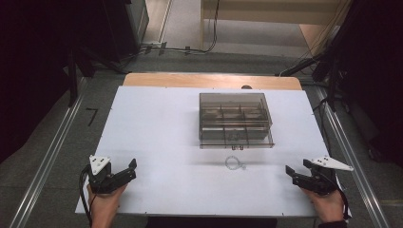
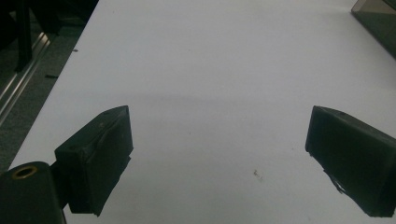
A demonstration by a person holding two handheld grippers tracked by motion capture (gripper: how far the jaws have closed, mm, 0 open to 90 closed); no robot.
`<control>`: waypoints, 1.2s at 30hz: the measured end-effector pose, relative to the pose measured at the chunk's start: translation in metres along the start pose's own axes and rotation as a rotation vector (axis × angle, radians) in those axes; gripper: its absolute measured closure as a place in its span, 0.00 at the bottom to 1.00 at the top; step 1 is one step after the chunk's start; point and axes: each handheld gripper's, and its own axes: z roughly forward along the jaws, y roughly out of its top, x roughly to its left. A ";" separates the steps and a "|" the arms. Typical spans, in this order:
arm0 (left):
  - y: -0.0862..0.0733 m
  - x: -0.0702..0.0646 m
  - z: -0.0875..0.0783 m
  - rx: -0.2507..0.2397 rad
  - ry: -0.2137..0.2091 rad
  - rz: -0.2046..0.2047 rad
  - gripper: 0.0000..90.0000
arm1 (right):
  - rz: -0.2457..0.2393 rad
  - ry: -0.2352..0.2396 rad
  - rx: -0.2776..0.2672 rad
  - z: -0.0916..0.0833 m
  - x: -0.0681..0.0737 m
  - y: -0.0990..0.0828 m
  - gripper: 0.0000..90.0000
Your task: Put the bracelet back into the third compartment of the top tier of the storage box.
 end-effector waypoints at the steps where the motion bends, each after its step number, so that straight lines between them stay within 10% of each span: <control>1: 0.000 0.000 0.000 -0.002 0.001 -0.003 0.09 | 0.000 0.000 0.000 0.000 0.000 0.000 0.24; 36: -0.001 0.001 0.000 -0.005 -0.004 -0.003 0.09 | -0.070 0.071 0.017 0.011 0.031 0.006 0.25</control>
